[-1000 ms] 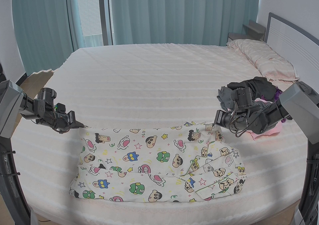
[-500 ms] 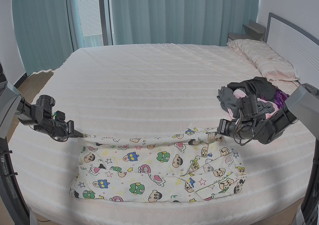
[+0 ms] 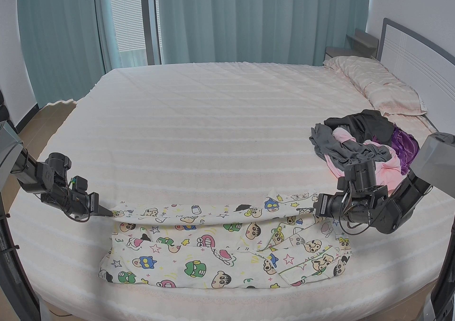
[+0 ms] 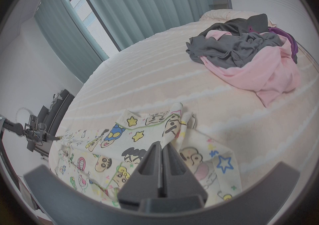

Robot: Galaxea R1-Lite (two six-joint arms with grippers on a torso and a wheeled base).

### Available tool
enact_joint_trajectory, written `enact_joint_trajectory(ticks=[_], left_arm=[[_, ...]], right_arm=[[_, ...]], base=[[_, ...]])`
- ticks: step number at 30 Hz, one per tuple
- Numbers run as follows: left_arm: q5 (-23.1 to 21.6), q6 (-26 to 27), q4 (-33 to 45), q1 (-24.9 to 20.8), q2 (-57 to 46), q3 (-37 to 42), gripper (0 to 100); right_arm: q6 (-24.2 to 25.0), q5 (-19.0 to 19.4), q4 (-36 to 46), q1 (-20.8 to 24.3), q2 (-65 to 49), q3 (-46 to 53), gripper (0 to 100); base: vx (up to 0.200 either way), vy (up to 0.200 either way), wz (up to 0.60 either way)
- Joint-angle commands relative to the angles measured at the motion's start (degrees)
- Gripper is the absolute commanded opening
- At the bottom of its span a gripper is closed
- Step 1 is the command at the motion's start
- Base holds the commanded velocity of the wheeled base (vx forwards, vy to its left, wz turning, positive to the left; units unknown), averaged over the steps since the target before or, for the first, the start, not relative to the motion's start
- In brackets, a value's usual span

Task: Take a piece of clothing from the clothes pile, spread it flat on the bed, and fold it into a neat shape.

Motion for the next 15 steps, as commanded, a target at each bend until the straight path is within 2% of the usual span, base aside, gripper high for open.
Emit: enact_joint_trajectory(ticks=[1, 15], left_arm=[[-0.03, 1.67, 0.03, 0.71, -0.6, 3.49, 0], [-0.03, 4.83, -0.05, 0.71, -1.31, 9.38, 0]], right_arm=[[-0.41, -0.05, -3.08, 0.97, -0.56, 4.87, 0], [-0.41, -0.05, -10.38, 1.68, -0.21, 14.36, 0]], base=[[0.0, 0.0, 0.0], [0.0, 0.0, 0.0]])
